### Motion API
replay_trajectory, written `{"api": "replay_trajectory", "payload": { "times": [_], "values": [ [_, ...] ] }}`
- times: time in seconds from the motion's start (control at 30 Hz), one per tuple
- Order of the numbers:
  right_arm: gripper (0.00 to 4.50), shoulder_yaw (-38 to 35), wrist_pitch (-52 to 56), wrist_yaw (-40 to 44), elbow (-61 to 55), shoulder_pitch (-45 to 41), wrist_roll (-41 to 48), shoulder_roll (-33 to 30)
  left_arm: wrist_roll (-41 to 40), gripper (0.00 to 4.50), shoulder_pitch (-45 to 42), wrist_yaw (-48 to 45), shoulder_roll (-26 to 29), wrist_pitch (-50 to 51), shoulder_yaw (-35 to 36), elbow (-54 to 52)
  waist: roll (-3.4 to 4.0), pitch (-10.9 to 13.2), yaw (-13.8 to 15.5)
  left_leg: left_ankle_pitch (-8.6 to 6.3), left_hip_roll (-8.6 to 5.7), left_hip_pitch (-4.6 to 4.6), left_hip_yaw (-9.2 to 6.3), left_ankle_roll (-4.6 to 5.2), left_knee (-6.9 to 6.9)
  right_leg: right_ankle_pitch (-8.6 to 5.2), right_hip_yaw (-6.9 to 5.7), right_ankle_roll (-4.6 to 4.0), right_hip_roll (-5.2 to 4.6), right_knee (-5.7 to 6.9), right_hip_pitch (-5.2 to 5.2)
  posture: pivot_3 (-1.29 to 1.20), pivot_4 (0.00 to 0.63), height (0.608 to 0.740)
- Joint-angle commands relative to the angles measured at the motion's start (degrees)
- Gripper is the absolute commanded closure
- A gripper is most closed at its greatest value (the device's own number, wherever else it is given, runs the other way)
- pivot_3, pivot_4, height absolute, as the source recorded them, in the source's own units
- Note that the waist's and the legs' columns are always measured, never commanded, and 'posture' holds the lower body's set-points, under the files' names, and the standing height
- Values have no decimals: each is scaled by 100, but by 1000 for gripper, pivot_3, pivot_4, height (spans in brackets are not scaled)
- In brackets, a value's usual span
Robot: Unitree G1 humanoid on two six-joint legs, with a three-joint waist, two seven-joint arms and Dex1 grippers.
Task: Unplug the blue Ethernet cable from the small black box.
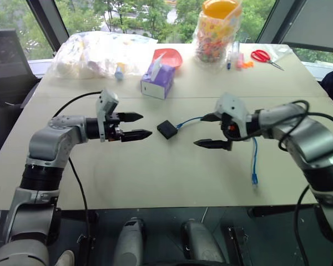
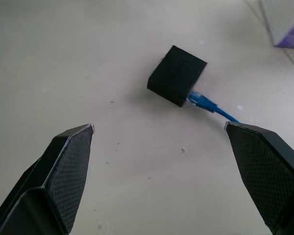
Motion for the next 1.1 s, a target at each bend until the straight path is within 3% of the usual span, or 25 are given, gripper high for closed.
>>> {"api": "replay_trajectory", "payload": {
  "times": [0.03,0.23,0.47,0.77,0.87,1.1],
  "values": [
    [0,230,-582,409,1337,-801,-456,500,-46,29,1,64,-13,-46,71,-312,0,0,14,0,1,0,-1,0,0,0,-1,0,1,3,0,0,150,735],
    [0,800,-1664,1003,3602,-1865,-1437,1362,-153,29,303,270,9,98,202,-779,3,2,46,0,1,-5,0,0,-4,1,-2,10,1,18,-7,0,150,735],
    [0,1219,-3123,792,6362,-2763,-2704,2389,-265,29,720,624,79,216,407,-1340,5,3,8,0,1,-1,1,-1,-1,-1,-1,12,1,46,-17,0,150,735],
    [0,1178,-3655,338,7388,-2976,-3557,2946,-385,29,988,944,119,256,523,-1653,5,3,-6,3,2,20,-2,-6,3,-1,-2,11,2,58,0,0,150,735],
    [856,1141,-3704,320,7465,-2972,-3707,3114,-385,0,1075,1007,140,252,556,-1737,4,2,-67,3,2,29,-3,-7,4,-1,-2,11,2,60,7,0,150,735],
    [4424,962,-3764,331,7486,-2915,-3891,3249,-388,0,1158,1099,160,235,573,-1846,3,2,-143,10,1,44,-7,-18,3,0,-2,10,2,67,19,0,150,735]
  ]
}}
